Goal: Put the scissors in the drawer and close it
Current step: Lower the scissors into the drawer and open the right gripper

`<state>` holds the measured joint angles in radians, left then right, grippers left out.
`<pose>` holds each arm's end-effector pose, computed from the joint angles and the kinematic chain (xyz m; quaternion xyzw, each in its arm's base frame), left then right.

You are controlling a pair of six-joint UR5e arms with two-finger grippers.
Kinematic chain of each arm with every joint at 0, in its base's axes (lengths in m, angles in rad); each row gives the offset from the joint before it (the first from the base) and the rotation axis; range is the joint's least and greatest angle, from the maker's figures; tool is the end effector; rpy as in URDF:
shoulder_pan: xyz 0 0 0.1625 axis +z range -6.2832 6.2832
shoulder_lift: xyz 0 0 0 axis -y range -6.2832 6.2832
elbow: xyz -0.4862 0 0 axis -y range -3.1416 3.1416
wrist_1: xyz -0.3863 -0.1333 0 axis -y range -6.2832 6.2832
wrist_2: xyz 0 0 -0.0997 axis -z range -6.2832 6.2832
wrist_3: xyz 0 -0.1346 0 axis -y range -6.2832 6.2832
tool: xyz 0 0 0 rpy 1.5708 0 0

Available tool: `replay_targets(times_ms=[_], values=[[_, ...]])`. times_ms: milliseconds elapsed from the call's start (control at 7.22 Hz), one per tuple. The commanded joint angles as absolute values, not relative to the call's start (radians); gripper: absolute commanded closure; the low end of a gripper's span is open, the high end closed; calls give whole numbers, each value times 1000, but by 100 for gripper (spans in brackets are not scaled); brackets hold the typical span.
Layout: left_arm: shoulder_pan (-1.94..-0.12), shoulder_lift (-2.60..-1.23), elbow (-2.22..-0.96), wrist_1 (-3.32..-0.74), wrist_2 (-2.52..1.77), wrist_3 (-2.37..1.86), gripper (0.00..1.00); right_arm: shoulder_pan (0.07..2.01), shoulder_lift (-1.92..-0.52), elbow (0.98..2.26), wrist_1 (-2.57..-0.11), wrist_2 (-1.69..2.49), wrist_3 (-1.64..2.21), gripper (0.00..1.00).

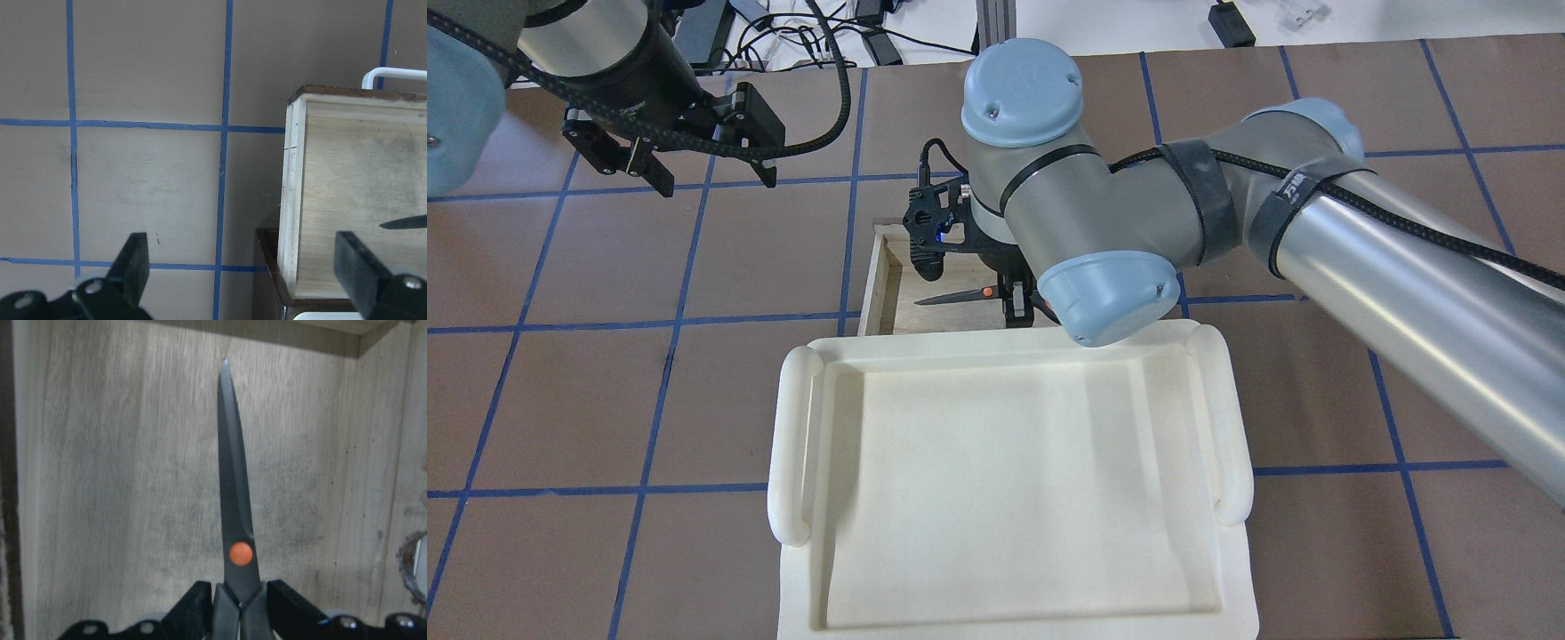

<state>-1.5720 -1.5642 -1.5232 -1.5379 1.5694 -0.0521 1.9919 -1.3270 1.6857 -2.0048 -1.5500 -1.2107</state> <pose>-0.1341 -0.4934 0.5442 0.0254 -0.9987 0.0435 0.0019 0.3648 -0.4816 0.3720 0.7281 -0.6844 0.0387 0.0049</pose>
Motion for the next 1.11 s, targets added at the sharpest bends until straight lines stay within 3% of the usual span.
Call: replay_targets(times_ms=[0, 970], values=[[-1572, -1563, -1523, -1539, 1571, -52, 0, 1996, -1289, 1686, -2014, -1551, -1203, 100], [-1571, -1563, -1508, -1531, 1582, -51, 0, 1994, -1249, 1701, -2031, -1552, -1177, 100]])
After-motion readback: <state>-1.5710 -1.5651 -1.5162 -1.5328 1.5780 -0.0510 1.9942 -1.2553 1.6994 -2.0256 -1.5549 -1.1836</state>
